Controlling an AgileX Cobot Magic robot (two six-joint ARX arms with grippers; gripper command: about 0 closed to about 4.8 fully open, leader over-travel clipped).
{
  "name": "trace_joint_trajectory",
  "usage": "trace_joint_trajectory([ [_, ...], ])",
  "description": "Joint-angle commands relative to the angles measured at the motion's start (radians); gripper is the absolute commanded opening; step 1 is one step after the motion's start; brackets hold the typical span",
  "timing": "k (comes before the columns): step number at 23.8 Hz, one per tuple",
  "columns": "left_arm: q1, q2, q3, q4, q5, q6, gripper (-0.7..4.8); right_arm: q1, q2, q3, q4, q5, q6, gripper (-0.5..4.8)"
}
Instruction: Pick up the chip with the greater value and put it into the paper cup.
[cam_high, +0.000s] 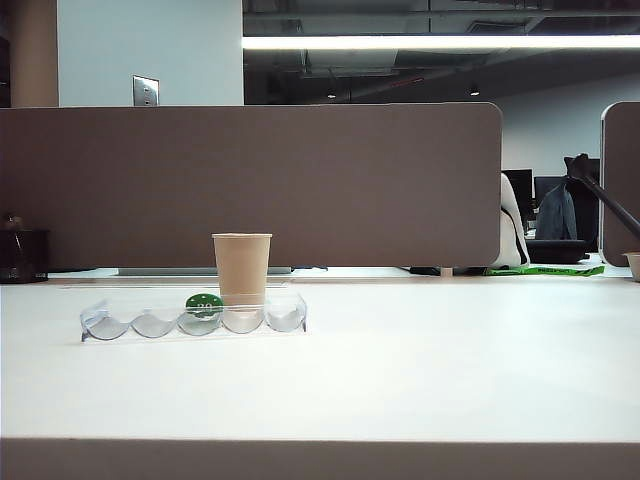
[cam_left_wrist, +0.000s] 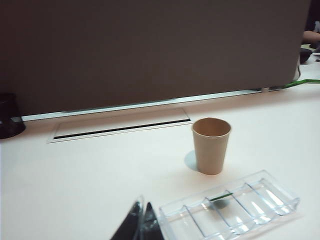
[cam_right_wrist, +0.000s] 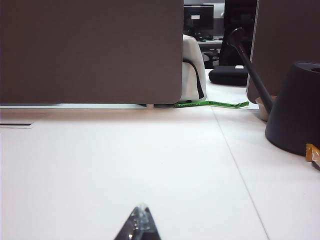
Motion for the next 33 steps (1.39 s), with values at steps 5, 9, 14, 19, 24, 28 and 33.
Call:
trace_joint_trajectory([
  [5,0.003,0.0,-0.034,0.064,-0.039,0.01,-0.05,0.001,-0.001,-0.001,0.018,-0.003,0.002,-0.02],
  [9,0.059,0.0,-0.061,0.066,0.046,-0.047,-0.06,0.0,-0.001,-0.001,0.018,-0.011,0.002,-0.02],
  [14,0.098,0.0,-0.109,0.109,0.138,-0.05,-0.06,0.001,-0.001,-0.001,0.018,-0.031,0.002,-0.02],
  [19,0.098,0.0,-0.142,0.158,0.126,-0.086,-0.05,0.001,-0.001,-0.001,0.018,-0.037,0.002,-0.02],
  [24,0.098,0.0,-0.159,0.178,0.077,-0.087,-0.05,0.001,-0.001,-0.001,0.019,-0.041,0.002,-0.02],
  [28,0.098,-0.003,-0.159,0.18,0.075,-0.087,-0.05,0.001,-0.001,-0.001,0.019,-0.055,0.002,-0.02],
  [33,0.098,-0.162,-0.16,0.093,0.075,-0.087,-0.05,0.001,-0.001,-0.001,0.025,-0.055,0.002,-0.02],
])
